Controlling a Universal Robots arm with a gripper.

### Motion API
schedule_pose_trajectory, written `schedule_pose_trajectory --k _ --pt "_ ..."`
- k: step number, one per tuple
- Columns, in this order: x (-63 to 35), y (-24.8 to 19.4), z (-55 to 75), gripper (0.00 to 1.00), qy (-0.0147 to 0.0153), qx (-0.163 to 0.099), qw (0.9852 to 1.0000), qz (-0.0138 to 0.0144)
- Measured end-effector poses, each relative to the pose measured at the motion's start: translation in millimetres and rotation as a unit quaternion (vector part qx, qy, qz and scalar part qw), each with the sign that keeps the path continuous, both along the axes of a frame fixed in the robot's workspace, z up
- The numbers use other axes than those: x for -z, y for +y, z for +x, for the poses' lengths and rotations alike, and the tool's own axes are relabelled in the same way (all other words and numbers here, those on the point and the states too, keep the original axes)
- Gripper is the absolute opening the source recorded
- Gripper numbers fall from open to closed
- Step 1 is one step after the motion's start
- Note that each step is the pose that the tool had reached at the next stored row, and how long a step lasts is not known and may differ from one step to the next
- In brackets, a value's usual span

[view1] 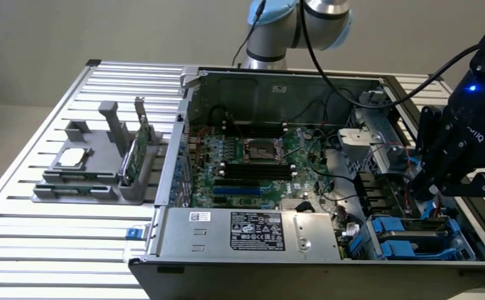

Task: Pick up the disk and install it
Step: 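Insert the first disk wire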

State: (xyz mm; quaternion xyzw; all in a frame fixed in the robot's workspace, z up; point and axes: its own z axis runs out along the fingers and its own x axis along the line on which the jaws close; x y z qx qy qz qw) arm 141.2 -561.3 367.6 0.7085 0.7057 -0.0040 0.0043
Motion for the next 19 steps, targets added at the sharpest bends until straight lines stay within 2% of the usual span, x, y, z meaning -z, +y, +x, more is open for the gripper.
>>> schedule_pose_trajectory --k 1,4,6,9,12,15,19 --pt "0.0 0.6 0.0 0.21 0.0 0.001 1.0 -0.0009" --pt "0.1 1.7 0.2 0.21 0.0 0.005 1.0 -0.0023" --pt "0.1 1.7 -0.6 0.16 0.0 0.007 1.0 -0.0023" --pt "0.0 1.6 -3.6 0.16 0.0 0.008 1.0 -0.0024" --pt "0.0 0.1 -4.4 0.16 0.0 0.008 1.0 -0.0024" --pt "0.6 -3.4 -4.5 0.16 0.0 0.008 1.0 -0.0024" --pt "5.8 -5.6 -4.5 0.16 0.0 0.008 1.0 -0.0024"
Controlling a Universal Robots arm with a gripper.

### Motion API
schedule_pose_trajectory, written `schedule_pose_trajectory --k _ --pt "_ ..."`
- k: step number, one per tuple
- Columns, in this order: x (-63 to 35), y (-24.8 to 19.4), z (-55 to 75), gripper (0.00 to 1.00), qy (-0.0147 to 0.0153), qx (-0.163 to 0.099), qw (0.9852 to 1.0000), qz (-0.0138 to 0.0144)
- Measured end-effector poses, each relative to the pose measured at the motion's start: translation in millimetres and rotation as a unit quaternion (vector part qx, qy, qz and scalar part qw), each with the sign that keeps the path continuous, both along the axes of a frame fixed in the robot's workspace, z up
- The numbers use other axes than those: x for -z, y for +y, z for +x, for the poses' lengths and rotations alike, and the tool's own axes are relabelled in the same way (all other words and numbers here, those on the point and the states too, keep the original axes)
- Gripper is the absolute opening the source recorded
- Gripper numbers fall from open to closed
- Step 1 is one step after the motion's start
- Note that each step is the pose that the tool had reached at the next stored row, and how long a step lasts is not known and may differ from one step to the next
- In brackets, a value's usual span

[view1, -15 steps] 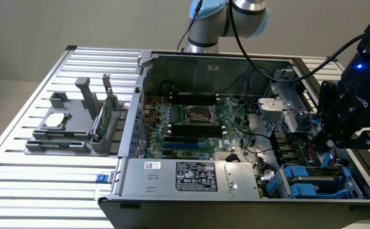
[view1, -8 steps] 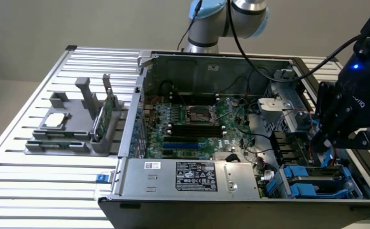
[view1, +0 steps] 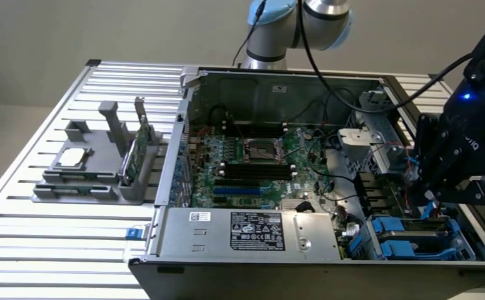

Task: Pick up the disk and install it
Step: 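Insert the first disk wire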

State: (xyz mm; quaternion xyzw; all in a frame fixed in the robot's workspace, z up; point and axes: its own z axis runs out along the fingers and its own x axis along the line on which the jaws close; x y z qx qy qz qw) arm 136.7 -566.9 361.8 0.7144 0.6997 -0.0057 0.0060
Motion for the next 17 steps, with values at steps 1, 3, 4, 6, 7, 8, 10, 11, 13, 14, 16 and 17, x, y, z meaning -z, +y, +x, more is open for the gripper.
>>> schedule_pose_trajectory --k 1,3,4,6,7,8,10,11,13,14,16,17 --pt "1.7 -0.1 0.0 0.16 0.0 0.0 1.0 0.0" --pt "4.8 -0.2 0.0 0.16 -0.0001 0.0 1.0 -0.0001" --pt "5.9 -0.2 0.0 0.16 -0.0003 0.0 1.0 -0.0004" --pt "8.5 -0.2 0.0 0.16 -0.0006 0.0 1.0 -0.0013" --pt "9.6 -0.3 0.0 0.16 -0.0006 0.0 1.0 -0.0016" --pt "10.7 -0.4 0.0 0.16 -0.0007 0.0 1.0 -0.0021" --pt "12.5 -0.8 0.0 0.16 -0.0007 0.0 1.0 -0.0032" --pt "13.3 -1.1 0.2 0.16 -0.0007 0.0 1.0 -0.0036" --pt "14.8 -1.9 0.7 0.16 -0.0008 0.0 1.0 -0.0043" --pt "15.4 -2.2 0.9 0.16 -0.0008 0.0 1.0 -0.0046" --pt "16.2 -2.8 1.4 0.16 -0.0009 0.0 1.0 -0.0052" --pt "16.3 -3.5 2.0 0.16 -0.0009 0.0 1.0 -0.0052"
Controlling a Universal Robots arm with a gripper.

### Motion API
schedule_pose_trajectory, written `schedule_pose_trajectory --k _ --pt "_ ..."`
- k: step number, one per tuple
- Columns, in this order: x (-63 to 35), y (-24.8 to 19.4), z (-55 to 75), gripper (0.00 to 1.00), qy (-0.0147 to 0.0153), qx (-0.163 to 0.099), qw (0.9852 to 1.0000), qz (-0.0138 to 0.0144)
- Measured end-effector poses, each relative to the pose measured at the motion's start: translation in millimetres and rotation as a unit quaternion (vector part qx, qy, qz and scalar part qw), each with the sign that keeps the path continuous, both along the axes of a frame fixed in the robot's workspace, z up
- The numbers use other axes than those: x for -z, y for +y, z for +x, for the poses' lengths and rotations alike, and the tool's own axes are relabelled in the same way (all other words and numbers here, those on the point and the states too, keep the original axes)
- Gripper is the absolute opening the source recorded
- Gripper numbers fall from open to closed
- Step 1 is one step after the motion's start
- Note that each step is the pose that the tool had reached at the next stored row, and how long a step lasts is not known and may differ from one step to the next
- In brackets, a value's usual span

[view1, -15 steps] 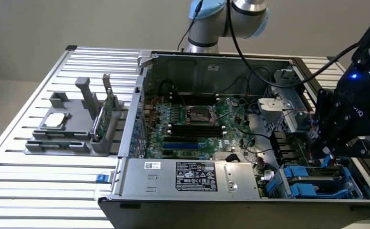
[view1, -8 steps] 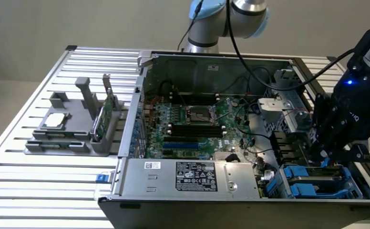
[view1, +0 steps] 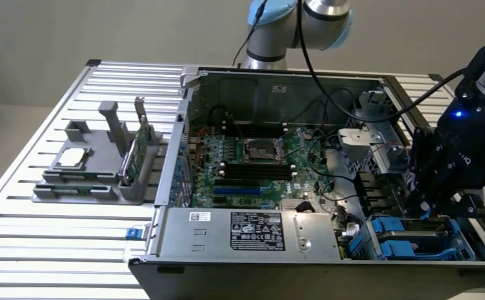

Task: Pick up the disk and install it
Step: 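Insert the first disk wire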

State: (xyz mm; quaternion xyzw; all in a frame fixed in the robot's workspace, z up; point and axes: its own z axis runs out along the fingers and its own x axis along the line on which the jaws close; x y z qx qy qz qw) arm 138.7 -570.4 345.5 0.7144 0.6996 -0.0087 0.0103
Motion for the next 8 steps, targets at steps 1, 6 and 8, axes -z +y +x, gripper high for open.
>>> schedule_pose_trajectory --k 1,6,8 --pt "0.1 -0.7 0.1 0.16 0.0 0.0 1.0 0.0" --pt "0.3 -4.5 0.7 0.16 0.0 0.0 1.0 0.0" --pt "0.7 -5.3 1.0 0.16 0.0 0.0 1.0 0.0"
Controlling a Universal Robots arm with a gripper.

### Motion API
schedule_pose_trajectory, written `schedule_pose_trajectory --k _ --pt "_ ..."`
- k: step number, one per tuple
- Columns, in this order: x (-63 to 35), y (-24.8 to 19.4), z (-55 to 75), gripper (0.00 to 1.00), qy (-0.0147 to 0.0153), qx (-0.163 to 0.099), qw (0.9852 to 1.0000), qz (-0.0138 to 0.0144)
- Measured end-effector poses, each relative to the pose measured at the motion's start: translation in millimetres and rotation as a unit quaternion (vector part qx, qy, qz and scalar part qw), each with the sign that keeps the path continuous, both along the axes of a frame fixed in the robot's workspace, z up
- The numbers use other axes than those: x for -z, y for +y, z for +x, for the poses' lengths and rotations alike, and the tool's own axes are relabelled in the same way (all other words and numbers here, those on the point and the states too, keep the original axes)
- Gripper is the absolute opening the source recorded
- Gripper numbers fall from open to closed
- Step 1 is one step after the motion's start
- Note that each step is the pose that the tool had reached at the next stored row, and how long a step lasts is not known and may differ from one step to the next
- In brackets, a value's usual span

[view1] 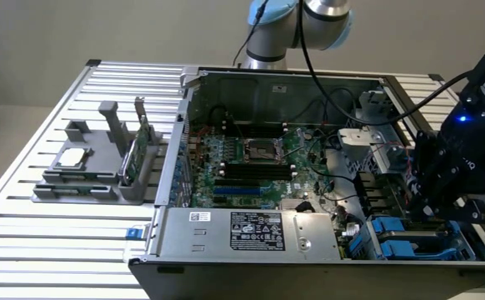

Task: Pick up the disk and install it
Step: 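Insert the first disk wire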

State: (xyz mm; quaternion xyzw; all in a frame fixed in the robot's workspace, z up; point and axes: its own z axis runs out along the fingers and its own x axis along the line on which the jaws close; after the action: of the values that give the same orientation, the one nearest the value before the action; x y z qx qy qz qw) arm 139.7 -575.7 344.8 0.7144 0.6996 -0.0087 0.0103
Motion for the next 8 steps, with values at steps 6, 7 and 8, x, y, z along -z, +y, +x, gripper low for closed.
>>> schedule_pose_trajectory --k 6,7,8 --pt "2.5 -0.8 1.5 0.16 -0.0001 0.0 1.0 0.0" --pt "2.7 -0.9 1.7 0.16 -0.0002 0.0 1.0 -0.0001" --pt "3.1 -1.0 1.9 0.16 -0.0003 0.0 1.0 -0.0001"
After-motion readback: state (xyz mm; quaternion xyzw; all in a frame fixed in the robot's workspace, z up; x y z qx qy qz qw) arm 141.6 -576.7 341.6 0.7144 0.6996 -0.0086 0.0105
